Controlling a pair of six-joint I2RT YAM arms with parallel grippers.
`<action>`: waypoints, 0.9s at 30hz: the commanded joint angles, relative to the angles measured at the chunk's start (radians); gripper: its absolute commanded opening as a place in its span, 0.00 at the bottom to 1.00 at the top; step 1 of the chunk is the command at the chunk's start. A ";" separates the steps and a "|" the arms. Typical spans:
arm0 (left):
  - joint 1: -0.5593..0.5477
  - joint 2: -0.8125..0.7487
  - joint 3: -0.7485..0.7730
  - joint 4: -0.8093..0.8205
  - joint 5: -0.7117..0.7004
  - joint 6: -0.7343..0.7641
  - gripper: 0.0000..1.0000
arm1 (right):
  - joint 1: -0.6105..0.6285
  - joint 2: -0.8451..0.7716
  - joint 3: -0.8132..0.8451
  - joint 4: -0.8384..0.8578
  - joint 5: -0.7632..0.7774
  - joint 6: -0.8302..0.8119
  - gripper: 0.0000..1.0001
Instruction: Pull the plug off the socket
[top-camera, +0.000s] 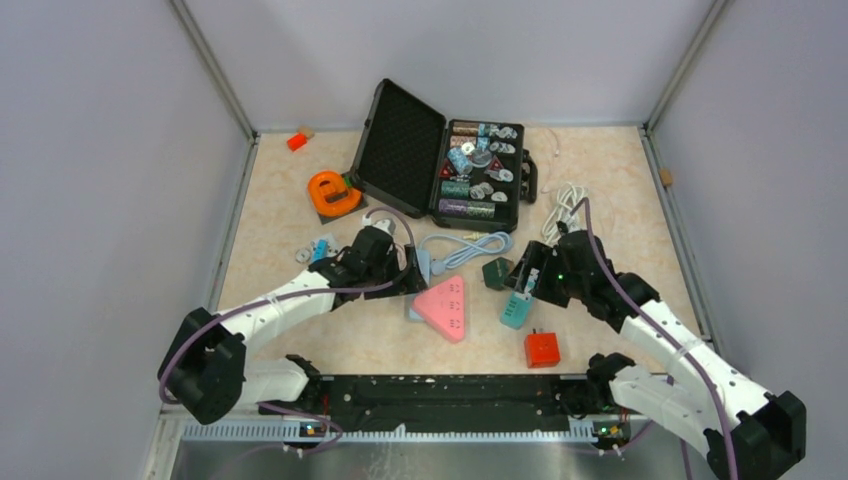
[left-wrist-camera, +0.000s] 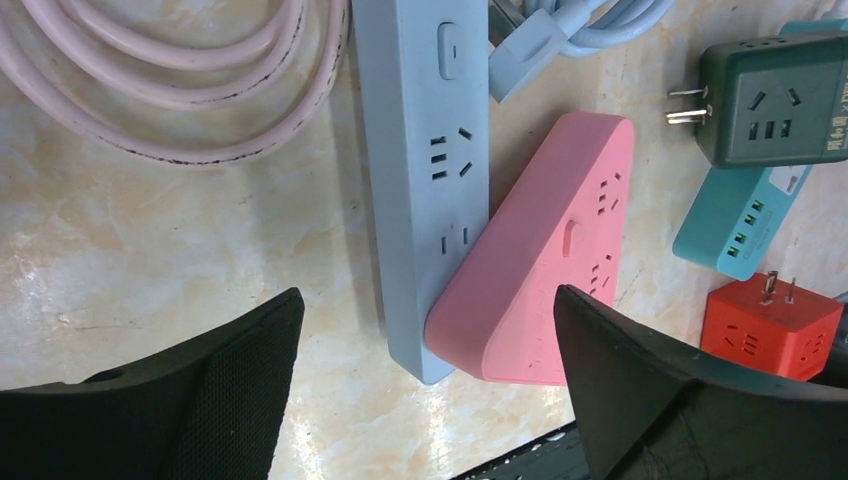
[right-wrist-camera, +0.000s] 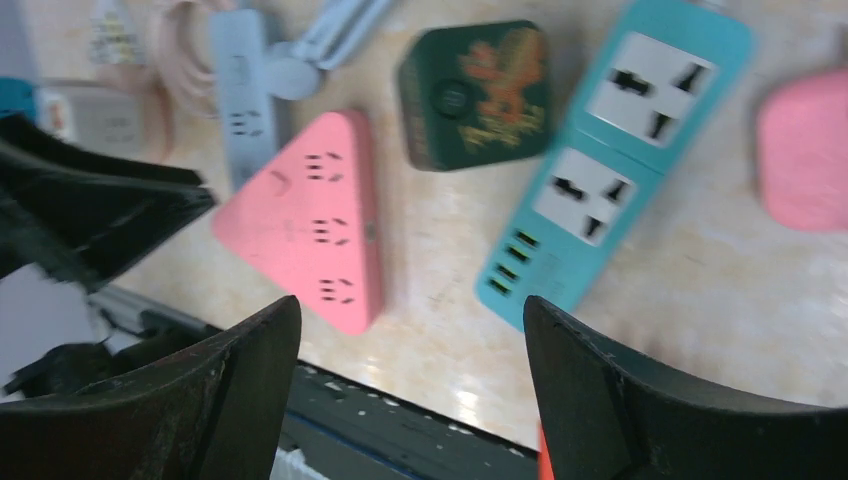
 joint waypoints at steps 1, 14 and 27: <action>0.007 0.015 0.036 0.028 -0.006 0.023 0.90 | 0.017 -0.003 -0.024 0.278 -0.207 0.015 0.79; 0.016 0.065 0.065 0.081 -0.098 -0.040 0.59 | 0.253 0.257 -0.064 0.510 -0.131 0.142 0.62; 0.018 0.180 0.076 0.126 -0.060 -0.045 0.41 | 0.275 0.420 -0.062 0.602 -0.113 0.172 0.53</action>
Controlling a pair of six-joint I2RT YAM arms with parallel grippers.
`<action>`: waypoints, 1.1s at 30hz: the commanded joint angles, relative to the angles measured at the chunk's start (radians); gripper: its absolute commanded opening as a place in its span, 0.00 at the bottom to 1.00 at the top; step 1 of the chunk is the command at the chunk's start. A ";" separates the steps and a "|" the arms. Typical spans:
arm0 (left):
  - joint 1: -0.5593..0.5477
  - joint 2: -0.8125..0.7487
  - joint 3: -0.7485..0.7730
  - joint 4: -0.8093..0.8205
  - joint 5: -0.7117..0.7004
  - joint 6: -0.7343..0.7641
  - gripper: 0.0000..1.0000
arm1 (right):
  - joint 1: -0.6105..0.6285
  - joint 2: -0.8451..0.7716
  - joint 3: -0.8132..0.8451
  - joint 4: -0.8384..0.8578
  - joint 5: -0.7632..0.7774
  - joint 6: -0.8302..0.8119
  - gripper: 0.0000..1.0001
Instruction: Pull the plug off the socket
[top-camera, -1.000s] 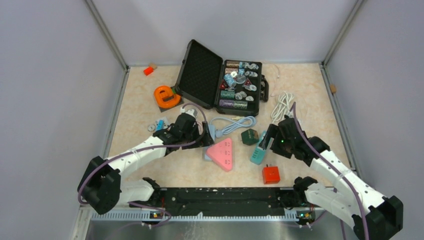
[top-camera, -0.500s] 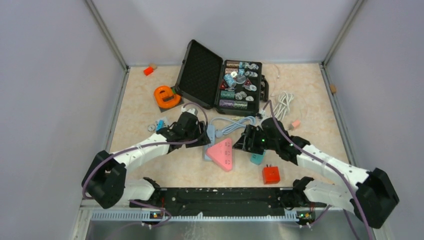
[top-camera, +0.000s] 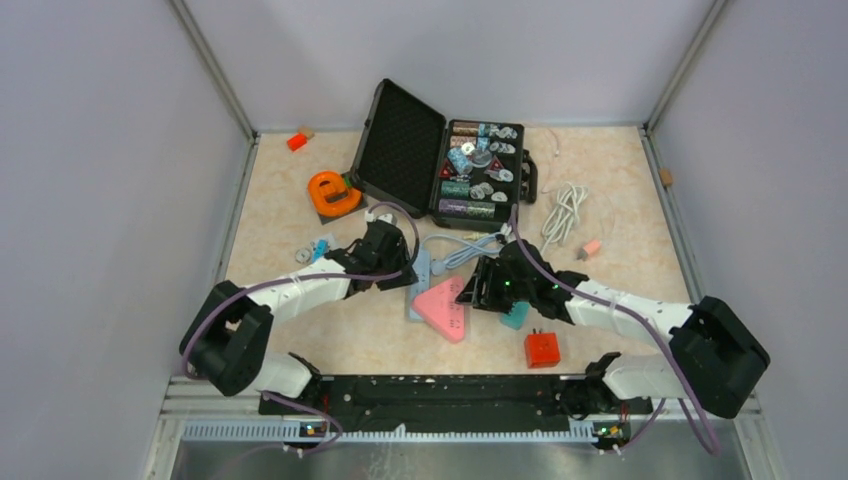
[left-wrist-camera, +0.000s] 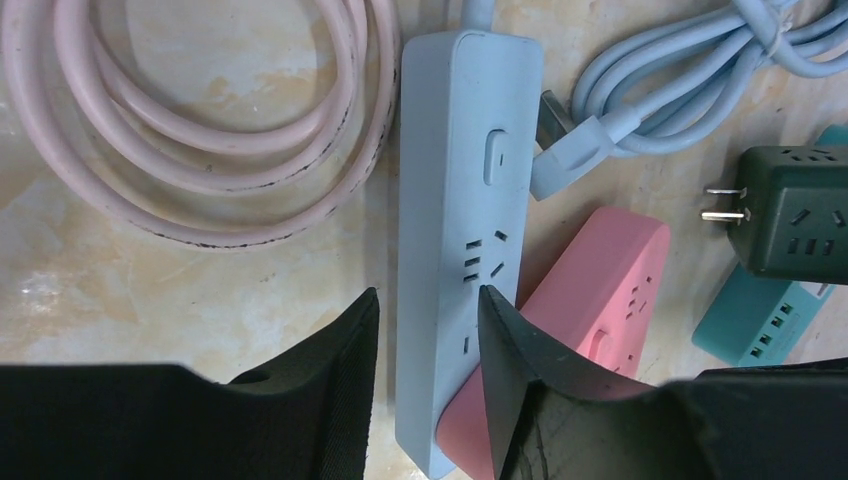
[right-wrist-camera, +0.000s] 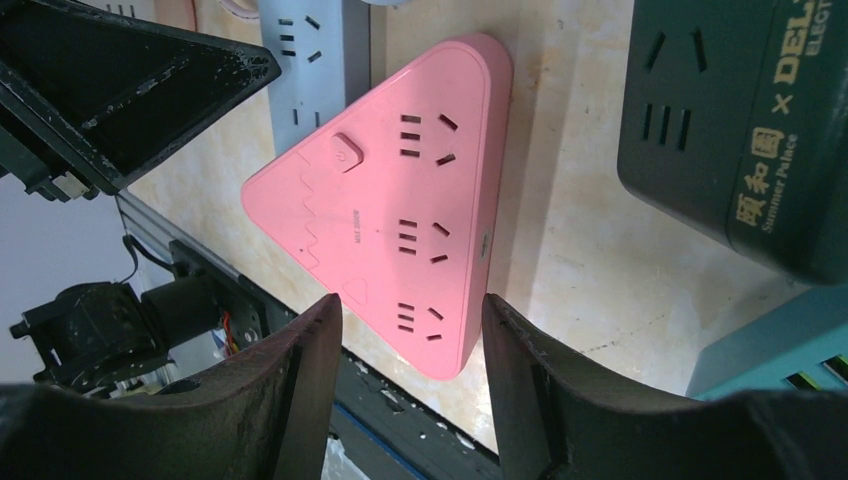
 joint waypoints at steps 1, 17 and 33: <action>0.004 0.030 0.028 0.047 0.024 -0.002 0.40 | 0.015 0.034 0.010 0.066 0.014 0.000 0.53; 0.004 0.083 -0.060 -0.002 0.081 0.002 0.23 | 0.023 0.104 -0.014 0.127 0.011 0.014 0.53; 0.003 0.106 -0.073 -0.018 0.103 0.002 0.20 | 0.034 0.182 -0.073 0.386 -0.127 0.092 0.62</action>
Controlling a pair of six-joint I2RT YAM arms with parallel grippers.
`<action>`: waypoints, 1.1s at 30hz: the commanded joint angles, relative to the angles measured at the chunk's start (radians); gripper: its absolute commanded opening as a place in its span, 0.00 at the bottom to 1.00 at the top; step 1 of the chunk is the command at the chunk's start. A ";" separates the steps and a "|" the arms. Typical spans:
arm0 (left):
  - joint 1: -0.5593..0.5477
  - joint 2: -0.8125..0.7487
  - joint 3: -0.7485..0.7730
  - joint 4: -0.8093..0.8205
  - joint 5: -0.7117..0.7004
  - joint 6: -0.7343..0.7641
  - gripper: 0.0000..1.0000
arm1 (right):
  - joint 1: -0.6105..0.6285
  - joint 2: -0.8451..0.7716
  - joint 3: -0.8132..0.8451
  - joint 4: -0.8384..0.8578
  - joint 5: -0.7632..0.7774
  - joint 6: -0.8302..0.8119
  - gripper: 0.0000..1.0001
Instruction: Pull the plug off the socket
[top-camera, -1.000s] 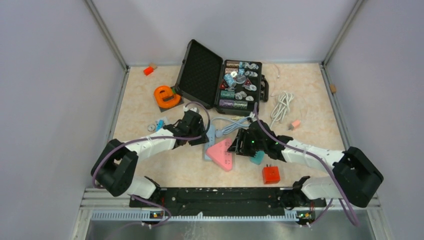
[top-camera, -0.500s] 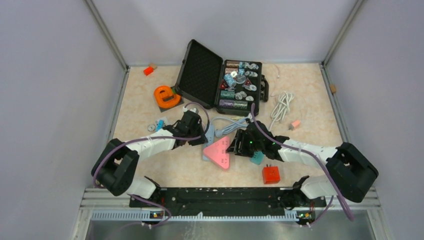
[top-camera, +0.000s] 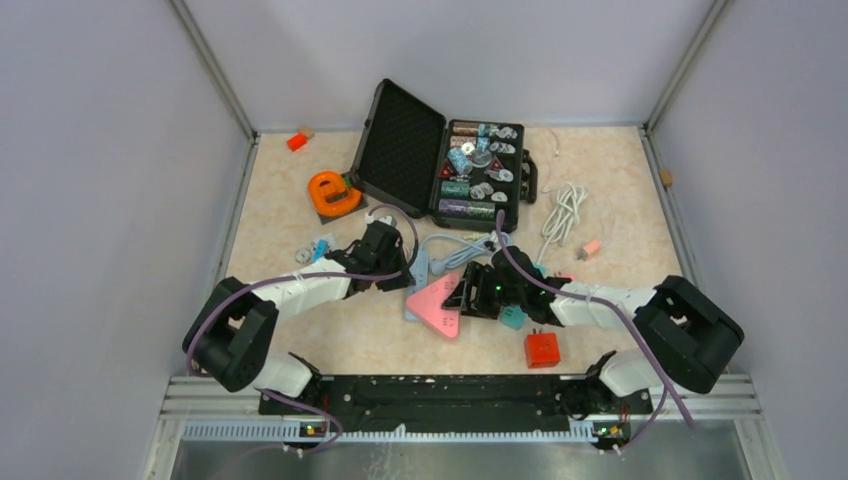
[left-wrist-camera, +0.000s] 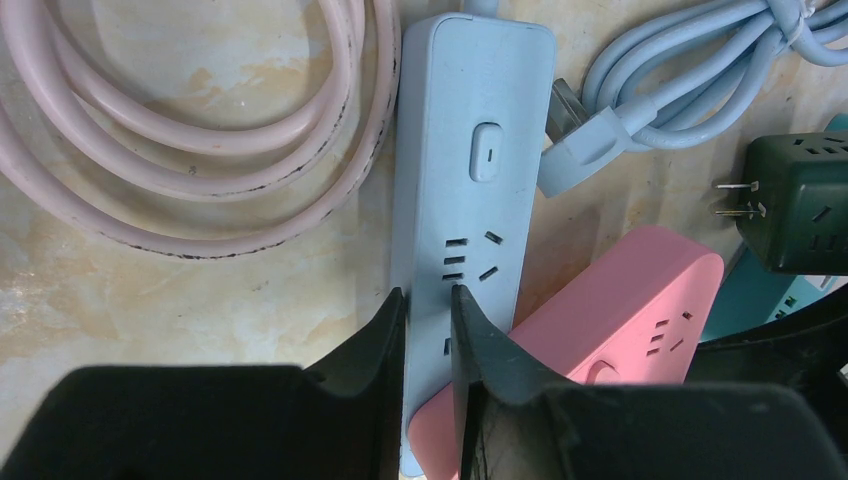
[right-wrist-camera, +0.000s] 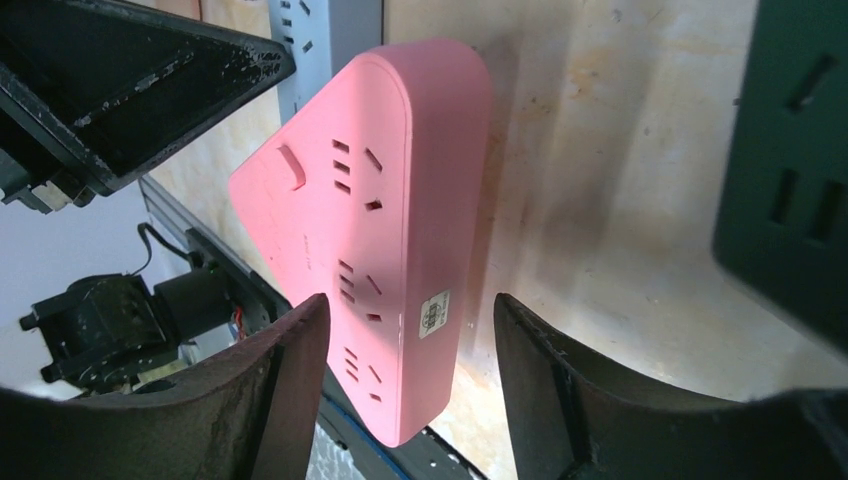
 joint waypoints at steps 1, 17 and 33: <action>-0.013 0.065 -0.049 -0.063 0.039 0.000 0.20 | 0.019 0.028 -0.022 0.157 -0.051 0.045 0.62; -0.012 0.070 -0.066 -0.048 0.084 -0.021 0.19 | 0.026 0.059 -0.179 0.644 -0.046 0.162 0.42; -0.012 0.044 -0.108 -0.026 0.114 -0.052 0.18 | 0.042 0.108 -0.161 0.712 -0.090 0.235 0.44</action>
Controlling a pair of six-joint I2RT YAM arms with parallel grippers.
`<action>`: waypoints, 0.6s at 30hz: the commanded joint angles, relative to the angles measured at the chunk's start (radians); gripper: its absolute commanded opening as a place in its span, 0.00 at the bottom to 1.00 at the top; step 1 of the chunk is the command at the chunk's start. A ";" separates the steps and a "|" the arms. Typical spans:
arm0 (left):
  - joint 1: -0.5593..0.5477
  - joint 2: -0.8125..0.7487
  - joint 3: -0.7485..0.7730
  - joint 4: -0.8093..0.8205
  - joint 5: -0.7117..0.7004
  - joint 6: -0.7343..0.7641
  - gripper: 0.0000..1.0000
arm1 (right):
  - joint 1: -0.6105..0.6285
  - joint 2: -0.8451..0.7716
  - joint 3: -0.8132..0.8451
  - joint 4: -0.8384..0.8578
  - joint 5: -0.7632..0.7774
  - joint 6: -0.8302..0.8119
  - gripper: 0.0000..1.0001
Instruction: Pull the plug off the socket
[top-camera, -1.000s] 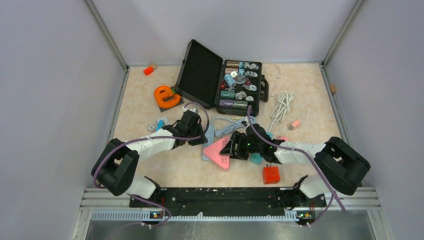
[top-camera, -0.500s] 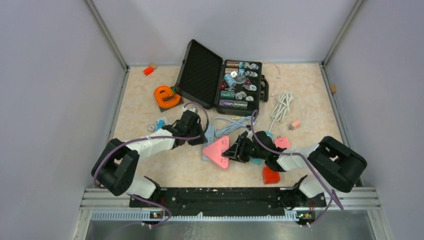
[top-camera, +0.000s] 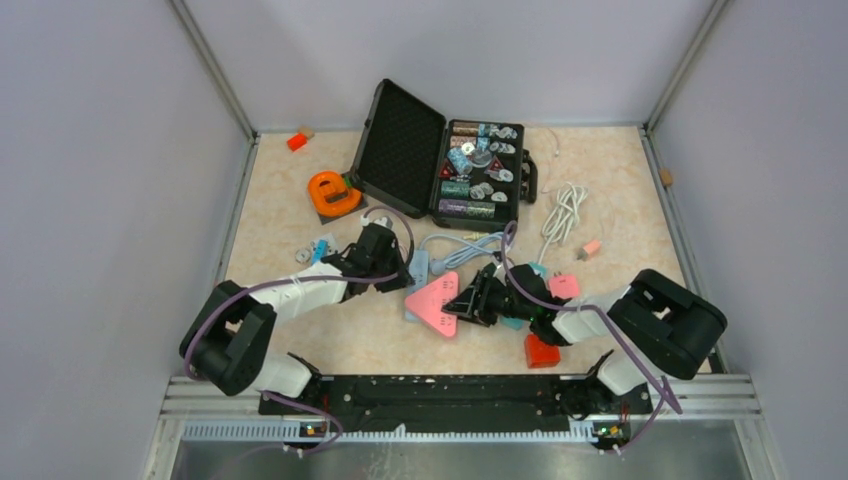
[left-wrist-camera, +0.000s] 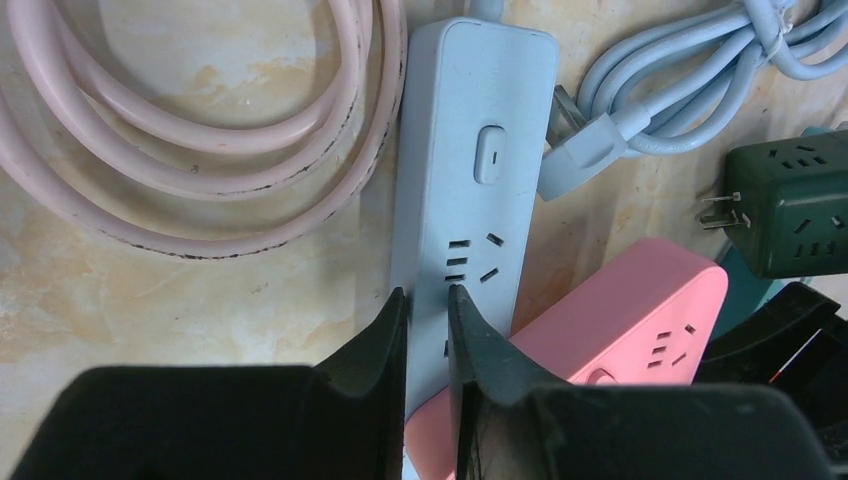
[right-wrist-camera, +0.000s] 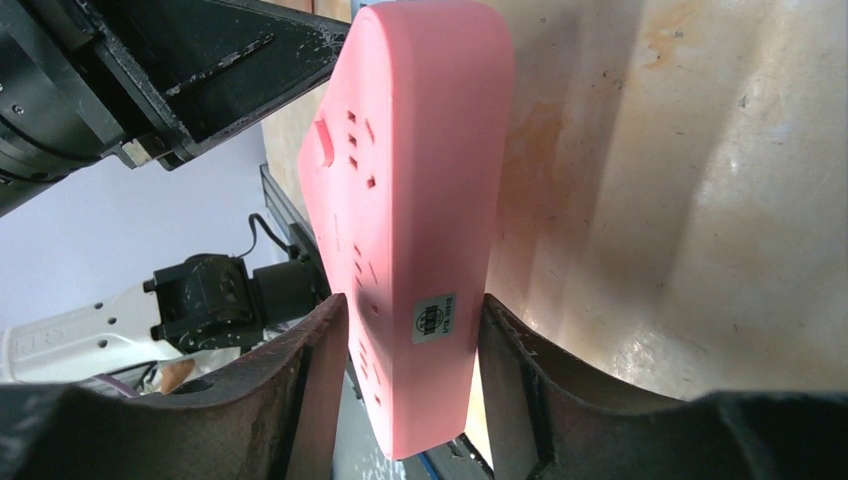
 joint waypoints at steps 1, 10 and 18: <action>-0.028 0.063 -0.064 -0.080 0.089 -0.021 0.18 | 0.026 0.034 0.066 0.165 -0.058 0.050 0.41; -0.027 0.065 -0.068 -0.091 0.081 -0.022 0.18 | 0.032 0.133 0.024 0.434 -0.091 0.126 0.00; -0.027 0.070 -0.064 -0.106 0.068 -0.018 0.18 | 0.032 0.087 0.012 0.445 -0.104 0.085 0.00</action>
